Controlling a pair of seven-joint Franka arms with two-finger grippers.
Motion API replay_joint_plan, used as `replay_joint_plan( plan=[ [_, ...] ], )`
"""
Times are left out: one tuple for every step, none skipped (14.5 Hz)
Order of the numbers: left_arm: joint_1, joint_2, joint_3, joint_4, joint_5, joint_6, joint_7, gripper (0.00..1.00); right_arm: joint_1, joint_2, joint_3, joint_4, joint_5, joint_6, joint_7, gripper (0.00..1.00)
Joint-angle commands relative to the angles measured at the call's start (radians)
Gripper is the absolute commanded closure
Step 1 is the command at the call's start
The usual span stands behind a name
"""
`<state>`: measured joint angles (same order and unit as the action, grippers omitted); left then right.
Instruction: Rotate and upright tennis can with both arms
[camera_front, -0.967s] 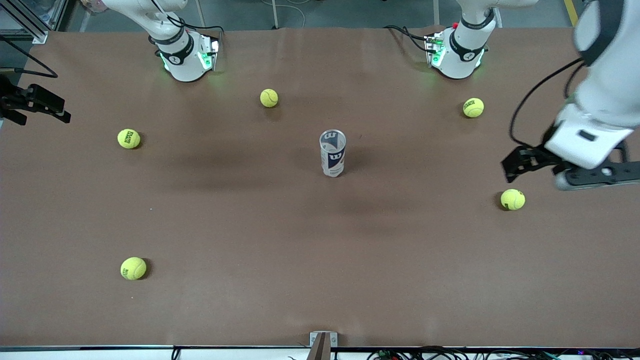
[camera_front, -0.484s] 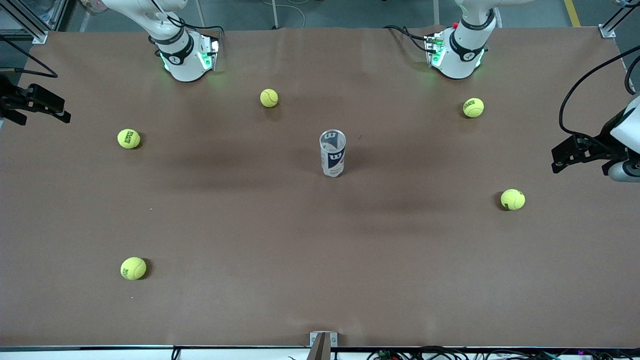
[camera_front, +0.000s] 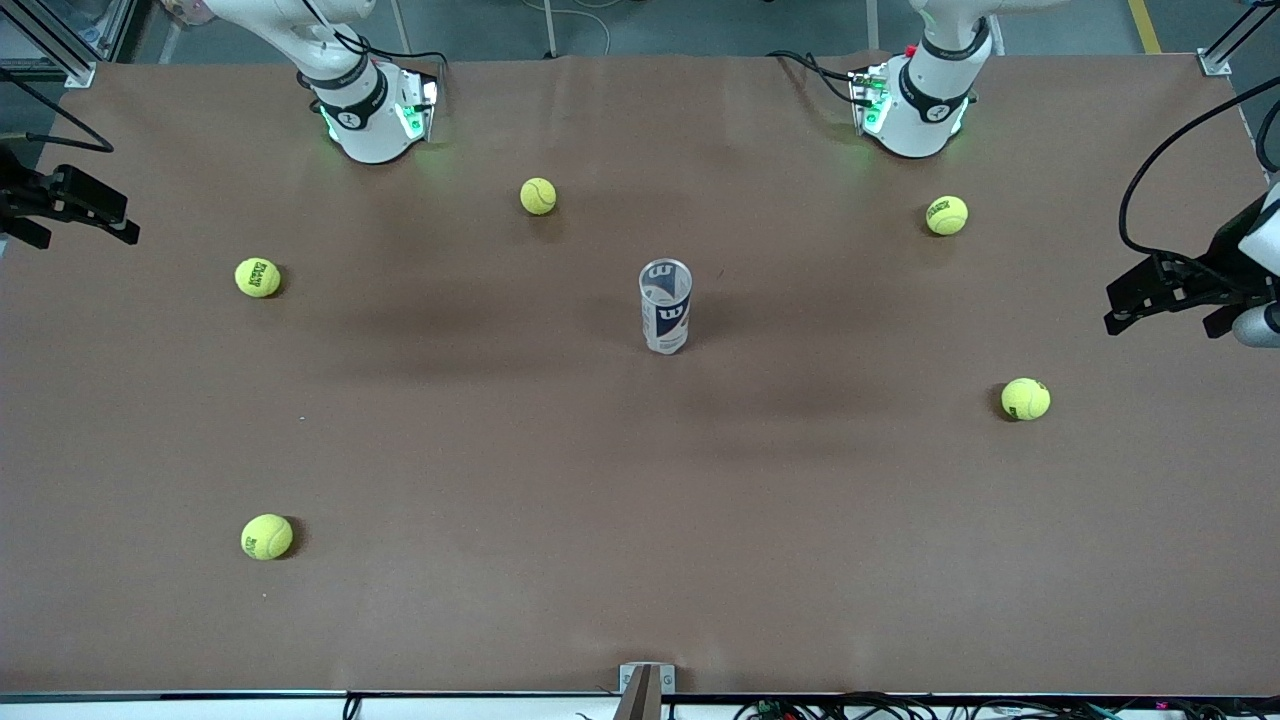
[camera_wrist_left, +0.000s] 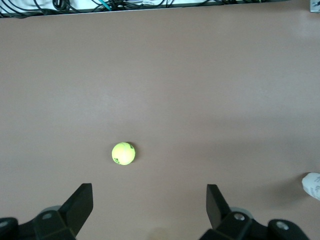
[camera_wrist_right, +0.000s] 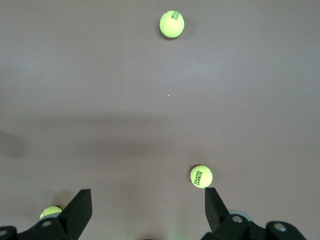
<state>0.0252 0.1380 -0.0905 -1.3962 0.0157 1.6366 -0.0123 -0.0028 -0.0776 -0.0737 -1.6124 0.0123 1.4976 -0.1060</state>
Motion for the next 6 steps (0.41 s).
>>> replay_joint_plan(
  plan=[
    [0.004, -0.011, -0.003, 0.006, -0.049, -0.067, -0.015, 0.00, -0.014, -0.030, 0.012, -0.026, -0.028, 0.015, -0.004, 0.00],
    [0.004, -0.009, -0.003, 0.008, -0.059, -0.084, -0.015, 0.00, -0.014, -0.030, 0.012, -0.027, -0.029, 0.016, -0.004, 0.00],
    [0.002, -0.011, -0.002, 0.006, -0.062, -0.092, -0.015, 0.00, -0.014, -0.030, 0.012, -0.026, -0.031, 0.016, -0.004, 0.00],
    [0.002, -0.011, 0.000, 0.006, -0.060, -0.092, -0.012, 0.00, -0.014, -0.030, 0.012, -0.026, -0.031, 0.016, -0.004, 0.00],
    [-0.001, -0.011, -0.002, 0.006, -0.056, -0.092, -0.014, 0.00, -0.014, -0.030, 0.012, -0.026, -0.031, 0.016, -0.004, 0.00],
    [-0.005, -0.009, -0.002, 0.006, -0.050, -0.092, -0.015, 0.00, -0.014, -0.030, 0.012, -0.027, -0.031, 0.016, -0.003, 0.00]
  ],
)
